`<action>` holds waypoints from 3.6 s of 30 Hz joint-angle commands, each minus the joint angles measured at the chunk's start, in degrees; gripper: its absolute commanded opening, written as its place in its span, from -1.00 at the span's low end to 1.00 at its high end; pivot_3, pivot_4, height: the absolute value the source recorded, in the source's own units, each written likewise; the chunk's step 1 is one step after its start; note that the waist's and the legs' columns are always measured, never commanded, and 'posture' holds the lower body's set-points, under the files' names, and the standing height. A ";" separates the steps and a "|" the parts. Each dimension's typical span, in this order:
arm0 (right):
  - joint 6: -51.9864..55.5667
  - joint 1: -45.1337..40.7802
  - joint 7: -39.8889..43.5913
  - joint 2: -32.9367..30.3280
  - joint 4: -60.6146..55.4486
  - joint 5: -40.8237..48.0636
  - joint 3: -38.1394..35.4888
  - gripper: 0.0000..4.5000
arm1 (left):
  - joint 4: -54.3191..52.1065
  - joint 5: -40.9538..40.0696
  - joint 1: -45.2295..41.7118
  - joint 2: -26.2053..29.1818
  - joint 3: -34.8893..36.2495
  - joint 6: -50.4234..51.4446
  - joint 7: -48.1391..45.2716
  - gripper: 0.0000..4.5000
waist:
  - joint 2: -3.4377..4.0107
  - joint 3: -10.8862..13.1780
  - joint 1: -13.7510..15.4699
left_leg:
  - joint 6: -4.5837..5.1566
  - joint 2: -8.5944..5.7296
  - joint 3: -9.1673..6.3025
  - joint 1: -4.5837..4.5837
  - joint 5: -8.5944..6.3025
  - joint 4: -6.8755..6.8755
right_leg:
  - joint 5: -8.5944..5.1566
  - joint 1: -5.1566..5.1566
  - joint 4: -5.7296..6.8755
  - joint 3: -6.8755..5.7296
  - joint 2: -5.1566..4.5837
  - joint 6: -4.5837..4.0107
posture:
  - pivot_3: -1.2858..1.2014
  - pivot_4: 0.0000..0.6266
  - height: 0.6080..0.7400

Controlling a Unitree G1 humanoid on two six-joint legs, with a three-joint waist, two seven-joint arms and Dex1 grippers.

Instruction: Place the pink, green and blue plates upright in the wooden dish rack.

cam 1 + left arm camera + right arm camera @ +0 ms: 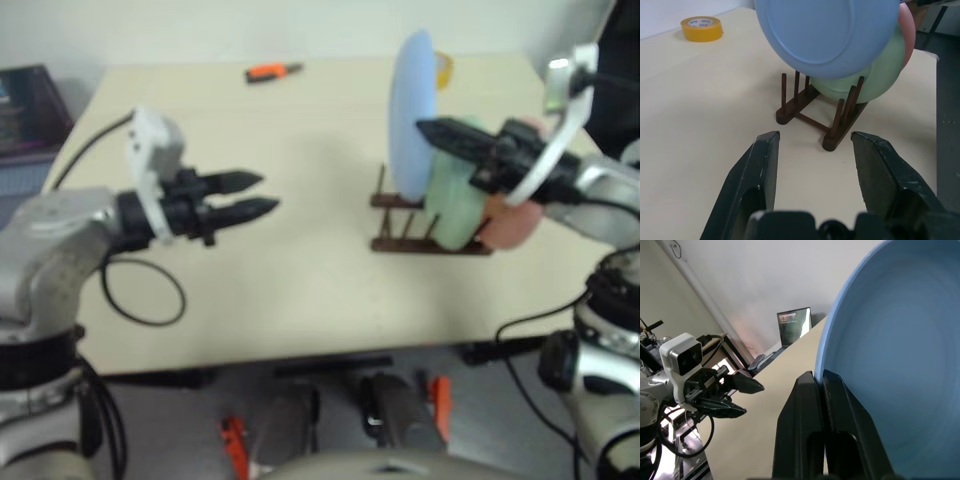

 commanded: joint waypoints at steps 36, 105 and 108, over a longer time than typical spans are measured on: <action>-10.11 0.40 -9.60 -7.03 -1.80 12.94 4.90 -1.00 | -0.36 -0.91 0.62 0.35 0.09 -1.80 0.46 0.10 | 0.00 0.00 0.16 | 0.06 0.00 0.01 -0.03 0.01 -0.02 | -0.16 0.03 -0.07 0.00 0.00 0.32 | 0.03 -0.52 1.00; -33.73 6.77 46.97 -43.71 8.20 -30.55 16.73 0.07 | -0.58 -0.79 3.02 7.14 3.65 -2.09 -2.97 0.13 | -0.01 0.01 0.69 | 0.17 0.01 0.04 -0.02 0.07 -0.74 | -0.16 0.03 -0.80 -0.04 -0.03 0.32 | 0.03 -0.52 1.00; -43.01 9.69 58.00 -48.19 21.55 -37.57 15.42 0.07 | -1.05 -0.81 8.88 12.83 9.77 -1.80 -6.59 0.13 | 0.04 0.04 0.50 | 0.27 0.04 0.14 -0.04 0.01 -0.77 | -0.06 0.07 -1.01 0.02 -0.03 0.15 | 0.03 -0.52 1.00</action>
